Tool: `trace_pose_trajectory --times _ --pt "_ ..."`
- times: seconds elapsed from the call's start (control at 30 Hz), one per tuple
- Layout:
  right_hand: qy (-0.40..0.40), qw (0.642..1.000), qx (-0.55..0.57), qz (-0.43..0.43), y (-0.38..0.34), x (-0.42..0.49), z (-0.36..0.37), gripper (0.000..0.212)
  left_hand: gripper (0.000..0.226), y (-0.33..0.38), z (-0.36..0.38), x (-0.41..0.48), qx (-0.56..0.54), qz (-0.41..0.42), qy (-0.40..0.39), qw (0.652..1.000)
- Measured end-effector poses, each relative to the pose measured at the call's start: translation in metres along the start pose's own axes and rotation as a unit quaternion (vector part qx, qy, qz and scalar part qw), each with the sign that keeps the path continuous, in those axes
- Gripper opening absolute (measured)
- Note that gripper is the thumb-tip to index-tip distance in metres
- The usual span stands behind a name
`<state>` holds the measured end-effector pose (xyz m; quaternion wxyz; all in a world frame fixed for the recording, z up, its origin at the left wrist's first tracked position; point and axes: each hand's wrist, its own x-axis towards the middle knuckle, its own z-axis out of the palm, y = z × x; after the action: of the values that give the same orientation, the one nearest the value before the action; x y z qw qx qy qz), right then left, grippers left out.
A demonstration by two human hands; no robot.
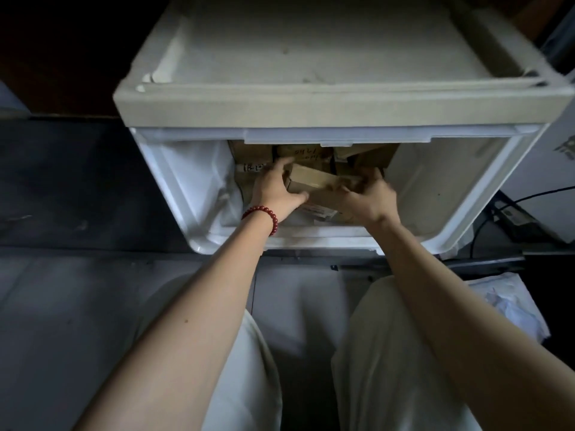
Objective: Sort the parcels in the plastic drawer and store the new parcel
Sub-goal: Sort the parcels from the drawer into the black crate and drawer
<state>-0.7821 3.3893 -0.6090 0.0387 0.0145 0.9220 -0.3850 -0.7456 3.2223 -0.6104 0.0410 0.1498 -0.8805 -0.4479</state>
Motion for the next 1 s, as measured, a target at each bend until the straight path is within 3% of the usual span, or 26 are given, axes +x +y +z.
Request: trace_pose_trajectory --times 0.1,0.4,0.67,0.87,1.0 --pt "0.002 0.998 0.055 -0.021 -0.014 -0.019 -0.002 0.052 0.075 0.003 -0.017 -0.018 -0.033 0.010 0.032 0.999" --pt "0.031 0.966 0.256 -0.025 -0.035 -0.084 -0.020 0.063 0.072 0.001 -0.070 -0.079 -0.037 0.005 0.100 0.994" --pt "-0.022 0.960 0.260 -0.105 -0.045 -0.115 -0.020 0.065 0.064 -0.003 -0.099 -0.113 -0.110 -0.023 0.155 0.982" --pt "-0.077 0.928 0.360 -0.054 -0.045 -0.113 -0.013 0.059 0.055 -0.002 -0.105 -0.124 -0.169 -0.031 0.188 0.967" --pt "-0.073 0.922 0.380 -0.021 -0.043 -0.110 -0.010 0.050 0.051 0.005 -0.101 -0.127 -0.182 -0.011 0.177 0.967"
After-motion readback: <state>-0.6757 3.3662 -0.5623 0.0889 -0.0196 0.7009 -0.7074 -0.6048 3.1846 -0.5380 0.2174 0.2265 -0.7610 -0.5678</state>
